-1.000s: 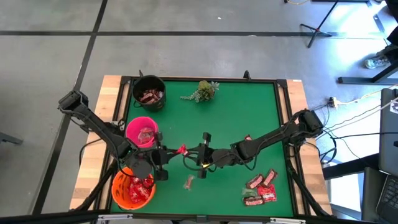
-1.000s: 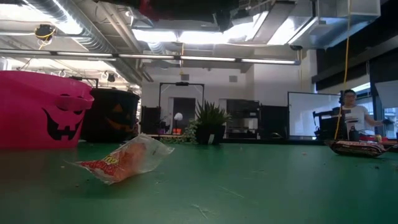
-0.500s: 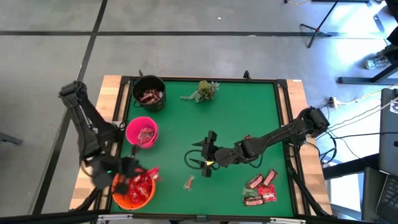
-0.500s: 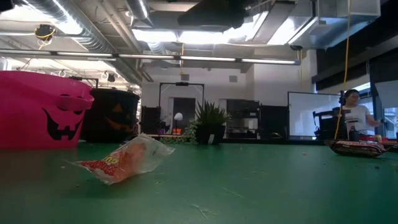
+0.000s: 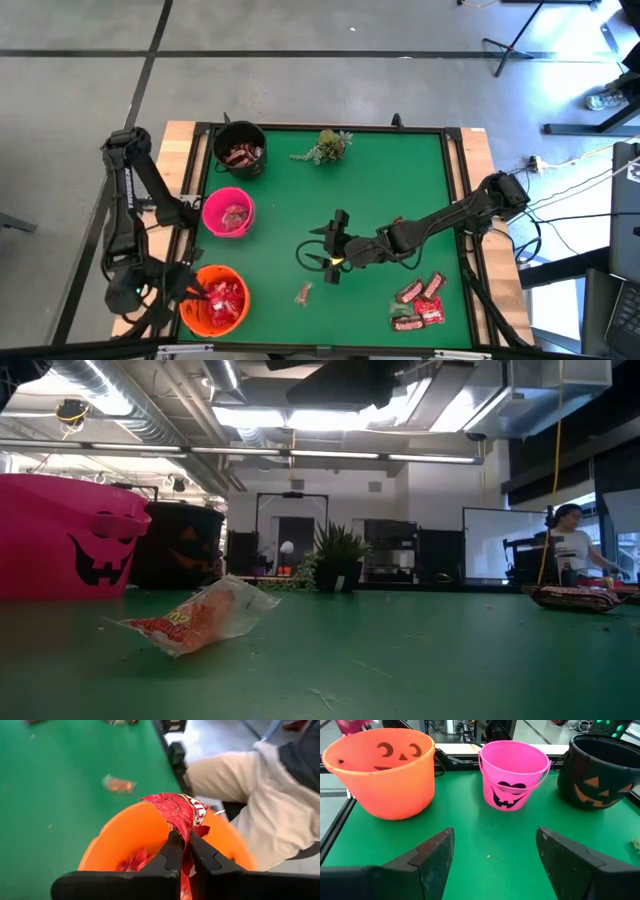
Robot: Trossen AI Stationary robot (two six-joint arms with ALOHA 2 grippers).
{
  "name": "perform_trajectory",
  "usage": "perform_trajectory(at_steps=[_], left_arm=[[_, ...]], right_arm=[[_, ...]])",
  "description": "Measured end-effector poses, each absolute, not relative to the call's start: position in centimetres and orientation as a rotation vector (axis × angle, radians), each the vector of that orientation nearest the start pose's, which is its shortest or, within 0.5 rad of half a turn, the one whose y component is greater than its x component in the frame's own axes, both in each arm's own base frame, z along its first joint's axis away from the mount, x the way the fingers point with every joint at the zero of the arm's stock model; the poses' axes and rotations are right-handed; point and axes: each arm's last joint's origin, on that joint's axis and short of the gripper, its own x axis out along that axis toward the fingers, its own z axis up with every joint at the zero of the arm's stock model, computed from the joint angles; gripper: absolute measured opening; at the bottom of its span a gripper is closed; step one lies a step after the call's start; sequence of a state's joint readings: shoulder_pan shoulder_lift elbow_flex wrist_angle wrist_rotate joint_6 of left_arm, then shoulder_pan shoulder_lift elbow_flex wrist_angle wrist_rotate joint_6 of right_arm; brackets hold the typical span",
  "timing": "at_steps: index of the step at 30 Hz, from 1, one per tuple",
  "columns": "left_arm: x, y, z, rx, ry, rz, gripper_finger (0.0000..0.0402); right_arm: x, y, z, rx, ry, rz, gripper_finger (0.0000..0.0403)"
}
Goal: Sort candy
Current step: Put the red candy into the orange bucket, then put the orange gummy into the pink bucket
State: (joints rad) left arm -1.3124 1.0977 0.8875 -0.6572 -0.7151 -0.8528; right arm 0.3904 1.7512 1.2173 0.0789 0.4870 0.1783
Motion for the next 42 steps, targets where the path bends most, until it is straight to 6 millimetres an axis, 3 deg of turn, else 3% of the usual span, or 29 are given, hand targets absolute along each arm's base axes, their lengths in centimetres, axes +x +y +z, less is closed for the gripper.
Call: perform_trajectory(at_steps=[10,25,32,35,39,42], left_arm=[[6.9,-19.0,27.1,-0.132,0.729,-0.226,0.0006],[7.1,-18.9,27.2,-0.106,0.634,-0.166,0.0130],[7.4,-18.5,27.7,-0.053,0.424,-0.031,0.0135],[7.8,-18.1,28.0,-0.037,0.314,0.057,0.0135],[8.4,-17.7,28.2,-0.027,0.247,0.136,0.0135],[9.2,-17.3,28.2,-0.004,0.242,0.178,0.0135]], right_arm=[[36.8,13.8,25.0,-0.016,0.397,-0.129,0.0276],[36.7,13.9,24.7,0.012,0.435,-0.077,0.0276],[36.0,13.5,23.5,0.057,0.544,-0.168,0.0276],[36.1,13.8,23.6,0.119,0.558,-0.084,0.0276],[36.1,15.3,22.8,-0.025,0.574,0.045,0.0276],[36.3,16.9,21.0,-0.152,0.594,0.138,0.0276]])
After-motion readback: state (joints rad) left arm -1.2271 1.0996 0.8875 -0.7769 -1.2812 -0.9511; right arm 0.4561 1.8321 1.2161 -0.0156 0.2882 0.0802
